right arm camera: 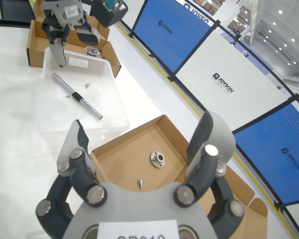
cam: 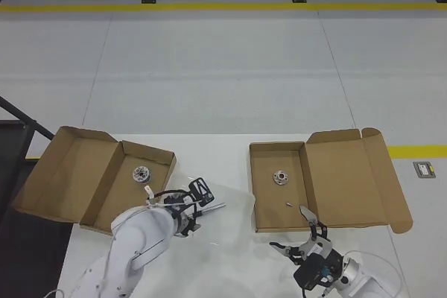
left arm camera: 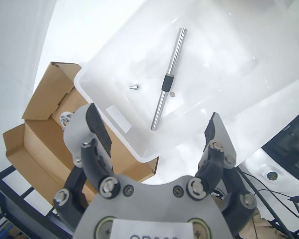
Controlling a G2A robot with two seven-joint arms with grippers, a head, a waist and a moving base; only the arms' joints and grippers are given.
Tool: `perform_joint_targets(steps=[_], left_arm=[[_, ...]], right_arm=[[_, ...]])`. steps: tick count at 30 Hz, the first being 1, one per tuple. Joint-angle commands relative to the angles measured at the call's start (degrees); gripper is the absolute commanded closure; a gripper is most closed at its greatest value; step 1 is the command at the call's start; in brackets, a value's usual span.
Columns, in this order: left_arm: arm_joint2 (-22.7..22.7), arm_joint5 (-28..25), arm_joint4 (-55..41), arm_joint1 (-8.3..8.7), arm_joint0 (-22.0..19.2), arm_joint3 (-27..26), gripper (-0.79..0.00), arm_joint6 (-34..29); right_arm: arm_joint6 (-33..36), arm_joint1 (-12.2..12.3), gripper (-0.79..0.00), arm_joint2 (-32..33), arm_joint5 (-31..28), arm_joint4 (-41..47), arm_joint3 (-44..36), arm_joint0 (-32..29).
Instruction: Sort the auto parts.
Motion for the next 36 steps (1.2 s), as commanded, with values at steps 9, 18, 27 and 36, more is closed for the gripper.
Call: perform_joint_targets(steps=[9, 18, 27, 36], left_arm=[[8.83, -0.69, -2.16, -2.19, -8.84, 13.97, -0.551, -0.39], [13.35, 1.67, 0.24, -3.72, -12.05, 22.36, -0.382, 2.79], [15.87, 1.7, -0.98, -5.23, -15.28, 30.2, -0.366, 4.32], [17.95, 2.32, -1.36, -6.6, -17.58, 35.11, -0.308, 4.73]], right_arm=[[0.0, 0.0, -0.785, 0.0, 0.0, 0.0, 0.0, 0.0], [0.0, 0.0, -0.785, 0.0, 0.0, 0.0, 0.0, 0.0], [0.0, 0.0, -0.785, 0.0, 0.0, 0.0, 0.0, 0.0], [0.0, 0.0, -0.785, 0.0, 0.0, 0.0, 0.0, 0.0]])
